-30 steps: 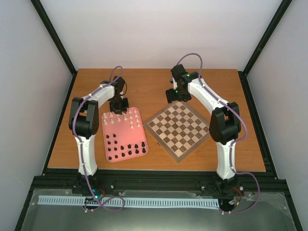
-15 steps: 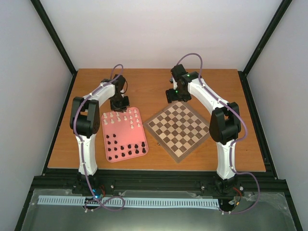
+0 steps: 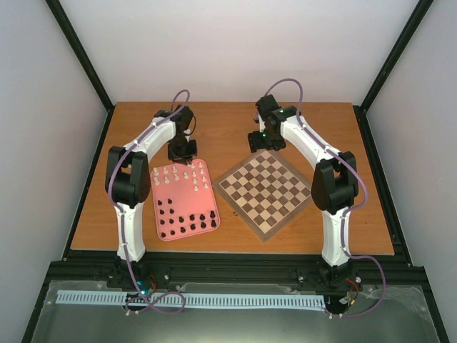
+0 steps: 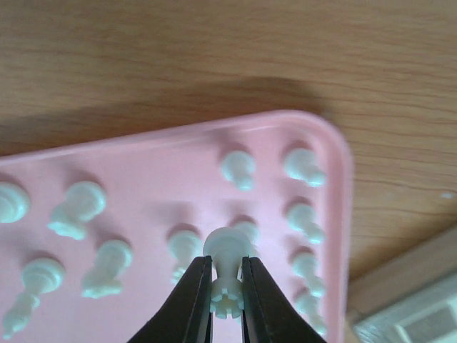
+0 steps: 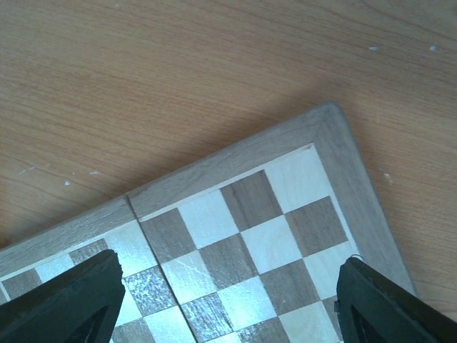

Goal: Set up the chess pieces on the board
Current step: Pick up the chess piece from the storage box, then place the chess piece on the chessboard.

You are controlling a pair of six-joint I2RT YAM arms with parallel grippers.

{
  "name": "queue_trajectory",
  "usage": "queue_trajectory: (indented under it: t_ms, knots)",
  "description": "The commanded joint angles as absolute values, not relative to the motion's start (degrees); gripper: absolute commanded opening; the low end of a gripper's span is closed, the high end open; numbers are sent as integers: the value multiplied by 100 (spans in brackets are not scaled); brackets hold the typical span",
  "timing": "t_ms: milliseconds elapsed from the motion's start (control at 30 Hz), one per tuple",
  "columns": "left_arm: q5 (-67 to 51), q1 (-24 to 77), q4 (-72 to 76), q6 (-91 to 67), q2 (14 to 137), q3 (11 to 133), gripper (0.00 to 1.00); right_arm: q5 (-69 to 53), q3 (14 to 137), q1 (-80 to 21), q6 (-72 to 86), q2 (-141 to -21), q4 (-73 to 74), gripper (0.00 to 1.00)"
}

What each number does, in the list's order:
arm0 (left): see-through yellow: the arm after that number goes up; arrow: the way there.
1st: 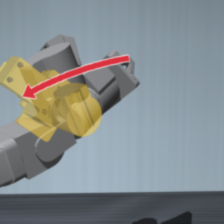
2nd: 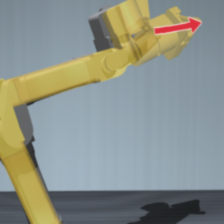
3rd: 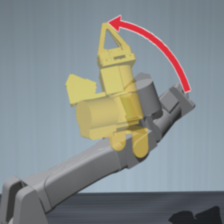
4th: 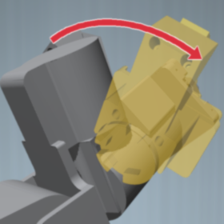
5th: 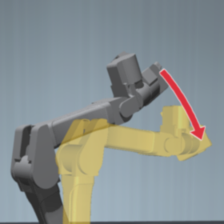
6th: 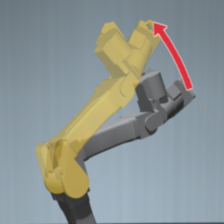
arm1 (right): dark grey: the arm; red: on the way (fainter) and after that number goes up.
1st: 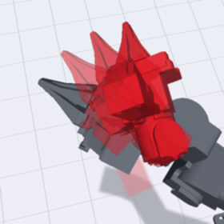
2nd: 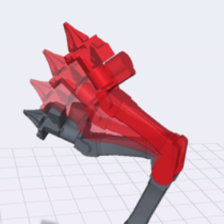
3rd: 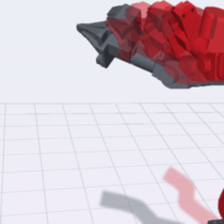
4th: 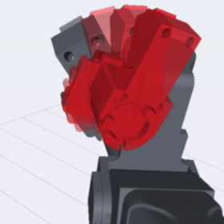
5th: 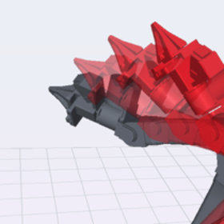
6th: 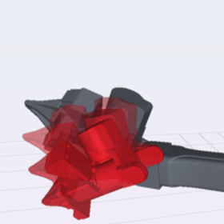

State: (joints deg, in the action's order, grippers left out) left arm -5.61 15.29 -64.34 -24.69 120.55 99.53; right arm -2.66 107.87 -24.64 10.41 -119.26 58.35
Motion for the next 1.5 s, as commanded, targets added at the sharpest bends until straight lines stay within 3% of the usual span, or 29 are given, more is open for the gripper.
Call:
queue_trajectory:
  t_ms: [0, 200, 633, 1067, 1467]
  knots:
    - [-553, 1898, -6845, -2370, 11858, 10806, 1, -301, 10834, -2130, 1236, -11737, 5822, 81]
    - [-556, 2447, -7239, -2403, 12771, 12430, 1, -101, 10783, -1758, 1451, -11665, 5819, 82]
    - [-643, 3737, -7167, -2660, 14211, 14421, 2, 259, 9792, -783, 1613, -11053, 5571, 82]
    - [-472, 4016, -6614, -2809, 14516, 14767, 2, 72, 9271, -624, 1597, -10835, 5141, 82]
    - [-852, 4061, -7053, -2598, 14898, 14766, 2, 74, 9270, -625, 1547, -10796, 5196, 82]
